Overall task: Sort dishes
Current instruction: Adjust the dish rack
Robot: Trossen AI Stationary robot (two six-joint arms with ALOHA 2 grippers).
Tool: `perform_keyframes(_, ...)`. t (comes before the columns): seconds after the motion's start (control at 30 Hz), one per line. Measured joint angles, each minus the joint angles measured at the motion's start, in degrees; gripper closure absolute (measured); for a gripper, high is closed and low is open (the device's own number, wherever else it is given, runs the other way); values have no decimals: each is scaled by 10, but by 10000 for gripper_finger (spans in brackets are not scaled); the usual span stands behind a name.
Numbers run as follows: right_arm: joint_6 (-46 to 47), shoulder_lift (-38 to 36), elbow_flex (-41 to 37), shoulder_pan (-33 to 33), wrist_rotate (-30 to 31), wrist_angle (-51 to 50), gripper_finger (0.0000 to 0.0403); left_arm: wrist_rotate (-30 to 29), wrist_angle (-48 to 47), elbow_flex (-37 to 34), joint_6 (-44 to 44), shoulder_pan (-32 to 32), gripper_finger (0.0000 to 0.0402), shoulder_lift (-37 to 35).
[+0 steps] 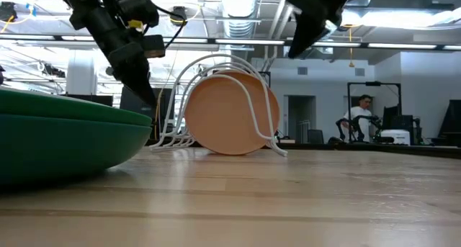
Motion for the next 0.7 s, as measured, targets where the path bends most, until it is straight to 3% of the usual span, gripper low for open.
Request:
perform_keyframes(0.2, -1, 11, 0, -28, -27, 1, 398, 3, 15, 0, -6, -1, 350, 0)
perform_keyframes(0.43, -1, -7, 0, -22, -46, 5, 398, 85, 18, 0, 28, -18, 350, 3)
perform_keyframes(0.7, -2, -8, 0, -3, -47, 3, 398, 76, 45, 0, 73, -33, 353, 6)
